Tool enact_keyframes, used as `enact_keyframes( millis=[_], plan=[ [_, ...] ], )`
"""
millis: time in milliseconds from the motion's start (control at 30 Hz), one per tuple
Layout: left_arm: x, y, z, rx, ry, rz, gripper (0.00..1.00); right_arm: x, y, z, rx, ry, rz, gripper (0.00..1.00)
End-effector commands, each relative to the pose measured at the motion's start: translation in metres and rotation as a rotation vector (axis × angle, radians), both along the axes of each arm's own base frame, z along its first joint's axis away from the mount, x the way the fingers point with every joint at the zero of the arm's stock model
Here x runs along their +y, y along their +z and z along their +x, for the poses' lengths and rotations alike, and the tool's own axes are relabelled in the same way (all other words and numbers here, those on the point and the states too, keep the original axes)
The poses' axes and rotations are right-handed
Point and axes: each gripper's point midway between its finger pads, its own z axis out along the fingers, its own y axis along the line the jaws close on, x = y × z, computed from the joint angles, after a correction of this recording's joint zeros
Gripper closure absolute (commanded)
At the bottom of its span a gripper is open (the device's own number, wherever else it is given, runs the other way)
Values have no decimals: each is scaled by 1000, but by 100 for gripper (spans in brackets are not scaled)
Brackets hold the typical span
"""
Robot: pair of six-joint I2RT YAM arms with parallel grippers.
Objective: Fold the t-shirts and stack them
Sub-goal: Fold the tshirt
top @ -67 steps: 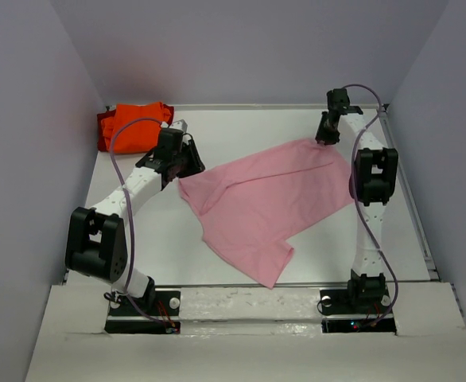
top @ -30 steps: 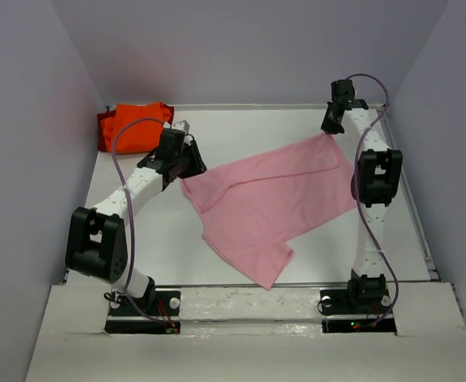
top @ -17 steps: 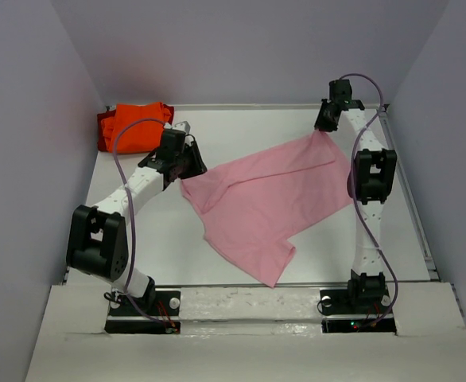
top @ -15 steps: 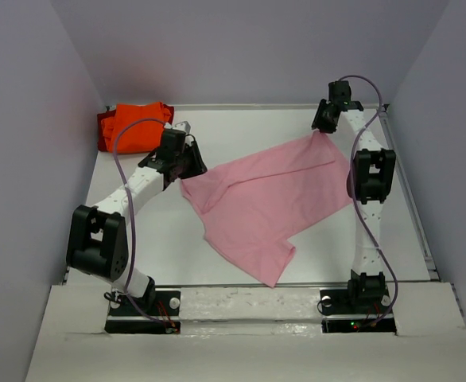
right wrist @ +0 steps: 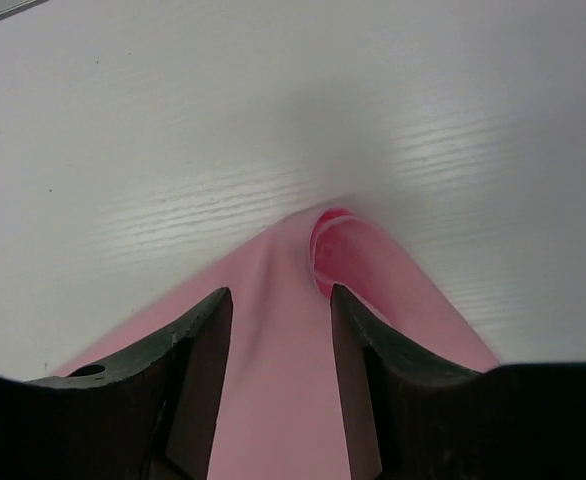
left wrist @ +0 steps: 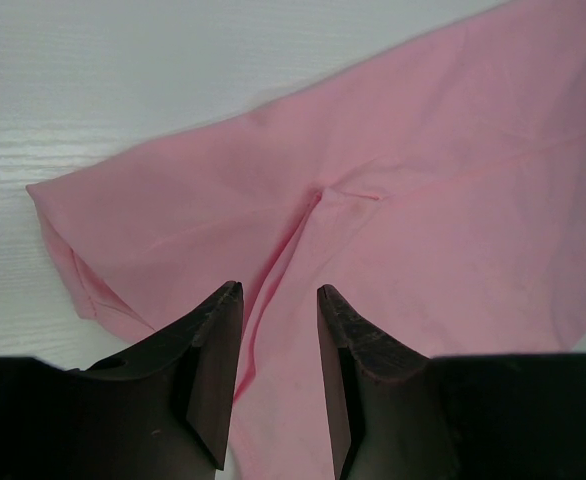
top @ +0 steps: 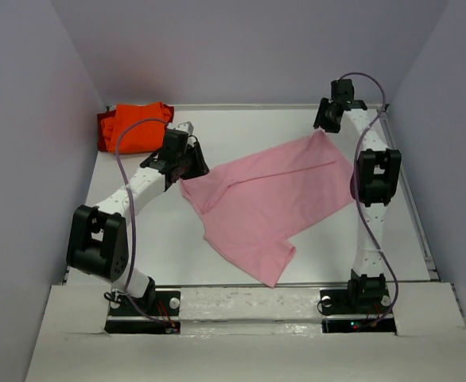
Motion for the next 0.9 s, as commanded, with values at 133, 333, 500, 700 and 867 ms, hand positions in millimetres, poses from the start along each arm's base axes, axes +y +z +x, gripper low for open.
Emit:
enact_keyframes(
  millis=[133,333,500,700,867],
  plan=[
    [-5,12,0,-48,-29,-11,55,-32,103,-13,-193,-95,-129,50],
    [-6,16,0,-56,-32,-20,55,-33,67,-52,-82,-153,-96,51],
    [-8,18,-1,-61,-40,-29,55,-35,20,-77,27,-172,-108,53],
    [-9,19,-2,-62,-44,-32,55,-46,-7,-85,86,-196,-136,54],
    [-7,18,-2,-63,-39,-28,55,-50,-10,-82,89,-200,-136,54]
  ],
)
